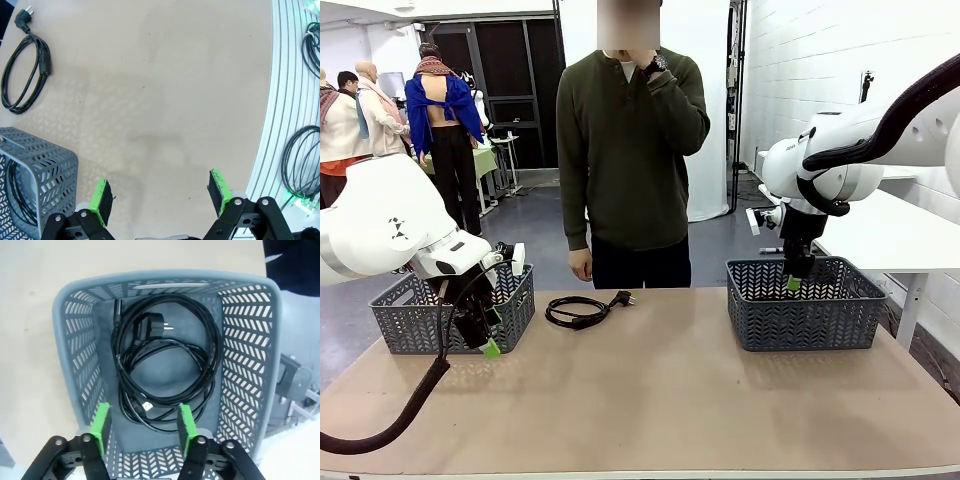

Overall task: Organize the cables according to human instructions.
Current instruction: Pick up a bundle of cables and place it in the basket indicated by the human.

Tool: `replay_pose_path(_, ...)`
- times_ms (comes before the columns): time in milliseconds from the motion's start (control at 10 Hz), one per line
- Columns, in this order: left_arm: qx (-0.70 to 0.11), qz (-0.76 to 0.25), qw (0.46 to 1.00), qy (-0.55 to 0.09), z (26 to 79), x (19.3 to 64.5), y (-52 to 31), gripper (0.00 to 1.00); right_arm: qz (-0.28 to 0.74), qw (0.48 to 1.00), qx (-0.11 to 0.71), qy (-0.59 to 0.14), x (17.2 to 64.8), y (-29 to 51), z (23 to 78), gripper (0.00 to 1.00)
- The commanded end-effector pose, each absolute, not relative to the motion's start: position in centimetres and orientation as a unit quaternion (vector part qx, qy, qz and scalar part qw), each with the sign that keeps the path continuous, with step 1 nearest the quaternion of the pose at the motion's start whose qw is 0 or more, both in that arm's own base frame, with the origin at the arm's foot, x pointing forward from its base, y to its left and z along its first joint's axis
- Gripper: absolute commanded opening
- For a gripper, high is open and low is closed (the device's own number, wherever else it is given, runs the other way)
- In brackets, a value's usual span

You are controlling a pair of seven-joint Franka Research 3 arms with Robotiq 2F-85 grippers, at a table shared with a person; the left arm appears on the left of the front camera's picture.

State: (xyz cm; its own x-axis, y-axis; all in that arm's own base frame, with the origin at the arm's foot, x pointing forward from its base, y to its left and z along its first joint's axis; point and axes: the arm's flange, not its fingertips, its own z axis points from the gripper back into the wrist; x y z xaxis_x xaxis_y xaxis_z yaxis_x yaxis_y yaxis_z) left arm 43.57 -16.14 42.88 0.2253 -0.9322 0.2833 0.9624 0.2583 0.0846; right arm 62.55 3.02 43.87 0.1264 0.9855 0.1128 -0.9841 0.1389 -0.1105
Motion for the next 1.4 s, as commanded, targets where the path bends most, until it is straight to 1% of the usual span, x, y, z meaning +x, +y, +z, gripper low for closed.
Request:
replay_pose_path(0, -0.051, -0.607, 0.781, -0.136, 43.1, 43.6, -16.2, 1.0, 0.645, 0.76, 0.005, -0.077, 63.1, 3.2, 44.8, 1.0)
replay_pose_path(500, -0.051, -0.607, 0.781, -0.136, 43.1, 43.6, -16.2, 1.0, 0.643, 0.763, -0.001, -0.069, 62.9, 3.6, 45.5, 1.0)
replay_pose_path(600, -0.051, -0.607, 0.781, -0.136, 43.1, 43.6, -16.2, 1.0, 0.632, 0.771, 0.001, -0.075, 62.8, 3.5, 45.7, 1.0)
replay_pose_path(700, -0.051, -0.607, 0.781, -0.136, 43.1, 43.6, -16.2, 1.0, 0.648, 0.758, 0.0, -0.078, 62.7, 3.4, 45.2, 1.0)
replay_pose_path(1000, -0.051, -0.607, 0.781, -0.136, 43.1, 43.6, -16.2, 1.0, 0.645, 0.76, 0.0, -0.079, 62.7, 3.5, 45.3, 1.0)
replay_pose_path(1100, -0.051, -0.607, 0.781, -0.136, 43.1, 43.6, -16.2, 1.0, 0.613, 0.786, 0.003, -0.075, 61.7, 4.5, 46.4, 1.0)
replay_pose_path(1300, -0.051, -0.607, 0.781, -0.136, 43.1, 43.6, -16.2, 1.0, 0.583, 0.81, 0.016, -0.063, 58.7, 6.0, 48.2, 1.0)
